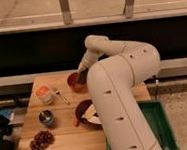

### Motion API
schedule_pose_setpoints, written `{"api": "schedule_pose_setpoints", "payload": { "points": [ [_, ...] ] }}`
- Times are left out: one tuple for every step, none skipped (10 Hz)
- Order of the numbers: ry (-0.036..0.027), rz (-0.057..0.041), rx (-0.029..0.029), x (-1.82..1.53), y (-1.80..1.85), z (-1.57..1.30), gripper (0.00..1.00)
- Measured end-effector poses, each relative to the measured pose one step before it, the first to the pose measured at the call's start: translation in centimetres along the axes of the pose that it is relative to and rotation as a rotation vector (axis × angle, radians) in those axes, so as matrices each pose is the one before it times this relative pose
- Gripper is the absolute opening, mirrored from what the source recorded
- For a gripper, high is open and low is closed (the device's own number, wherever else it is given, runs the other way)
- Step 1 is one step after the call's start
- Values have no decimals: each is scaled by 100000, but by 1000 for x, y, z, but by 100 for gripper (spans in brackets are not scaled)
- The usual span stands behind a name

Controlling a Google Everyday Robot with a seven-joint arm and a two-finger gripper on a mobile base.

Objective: Wipe red bowl with eraser

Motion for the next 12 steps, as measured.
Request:
{"api": "schedule_pose_setpoints", "payload": {
  "points": [
    [279,-1239,409,-438,486,130,0],
    [184,-2715,435,-257,1083,292,0],
    [912,-2747,-626,414,1417,266,0],
    [498,-2109,34,864,727,-50,0],
    [659,-808,1001,916,-35,-95,0],
    [769,-686,1258,846,113,-70,0],
    [738,1054,1774,719,-846,-287,0],
    [283,1996,1796,412,-1646,-440,0],
    [473,2733,1486,260,-1890,-290,0],
    [75,2118,341,-360,-1314,-62,0],
    [254,1490,-695,-468,-942,70,0],
    [-95,574,-828,-332,-497,-59,0]
  ]
}}
